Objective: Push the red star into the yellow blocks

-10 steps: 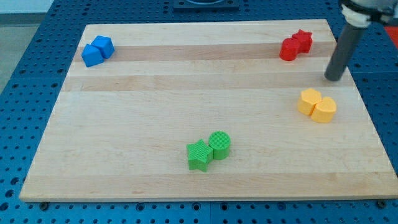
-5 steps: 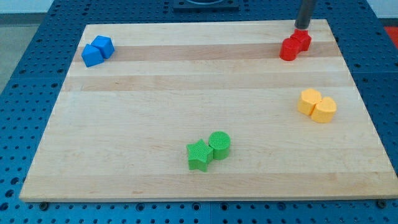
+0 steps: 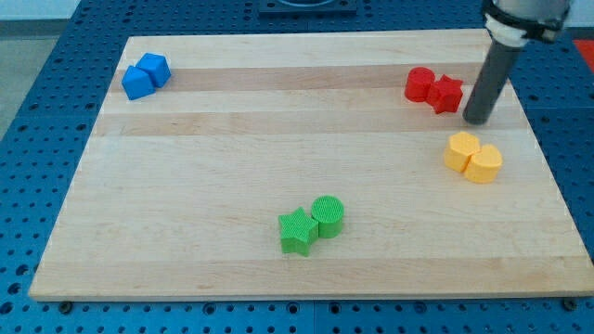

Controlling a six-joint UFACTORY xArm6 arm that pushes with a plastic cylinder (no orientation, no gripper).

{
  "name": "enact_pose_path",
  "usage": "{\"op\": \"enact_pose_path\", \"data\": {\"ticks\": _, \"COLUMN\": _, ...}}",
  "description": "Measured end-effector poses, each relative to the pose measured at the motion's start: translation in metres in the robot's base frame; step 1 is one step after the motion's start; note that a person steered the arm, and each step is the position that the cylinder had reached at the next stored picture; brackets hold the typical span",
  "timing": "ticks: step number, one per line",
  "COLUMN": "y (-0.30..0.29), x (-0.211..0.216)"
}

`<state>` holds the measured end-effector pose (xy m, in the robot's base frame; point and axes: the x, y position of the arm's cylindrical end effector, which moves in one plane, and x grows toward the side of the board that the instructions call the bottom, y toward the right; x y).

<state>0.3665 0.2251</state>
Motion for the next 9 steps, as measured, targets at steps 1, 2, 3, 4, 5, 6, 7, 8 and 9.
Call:
{"op": "enact_pose_path", "data": {"ticks": 1, "y": 0.000, "x": -0.103}}
{"op": "enact_pose_path", "data": {"ticks": 2, "y": 0.000, "x": -0.173}}
{"op": "enact_pose_path", "data": {"ticks": 3, "y": -0.054, "x": -0.144}}
{"op": "enact_pose_path", "data": {"ticks": 4, "y": -0.069, "x": -0.094}}
{"op": "enact_pose_path", "data": {"ticks": 5, "y": -0.061, "x": -0.068}}
{"op": "enact_pose_path", "data": {"ticks": 6, "y": -0.046, "x": -0.032}}
{"op": "enact_pose_path", "data": {"ticks": 7, "y": -0.029, "x": 0.010}}
{"op": "enact_pose_path", "data": {"ticks": 8, "y": -0.023, "x": 0.035}}
{"op": "enact_pose_path", "data": {"ticks": 9, "y": -0.023, "x": 0.037}}
